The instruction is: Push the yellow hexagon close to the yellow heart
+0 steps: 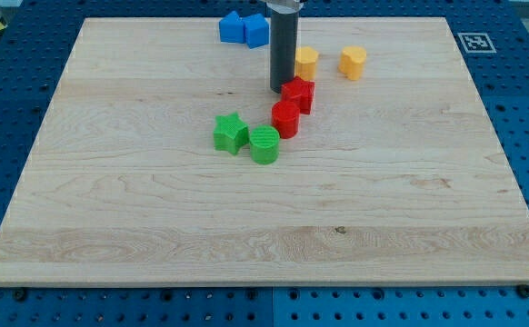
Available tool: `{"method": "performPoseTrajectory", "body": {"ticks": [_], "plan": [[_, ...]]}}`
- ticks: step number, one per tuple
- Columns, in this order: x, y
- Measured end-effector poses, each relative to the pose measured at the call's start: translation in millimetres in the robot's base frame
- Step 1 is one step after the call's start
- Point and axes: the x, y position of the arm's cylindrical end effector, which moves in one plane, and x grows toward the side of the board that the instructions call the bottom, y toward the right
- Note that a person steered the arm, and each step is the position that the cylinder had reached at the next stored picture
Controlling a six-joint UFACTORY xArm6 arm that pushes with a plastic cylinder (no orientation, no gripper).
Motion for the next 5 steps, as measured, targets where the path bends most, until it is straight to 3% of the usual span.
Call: {"method": "performPoseTrajectory", "body": {"ticks": [3,5], "plan": [[-26.0,-22.5],[-26.0,34.6]]}}
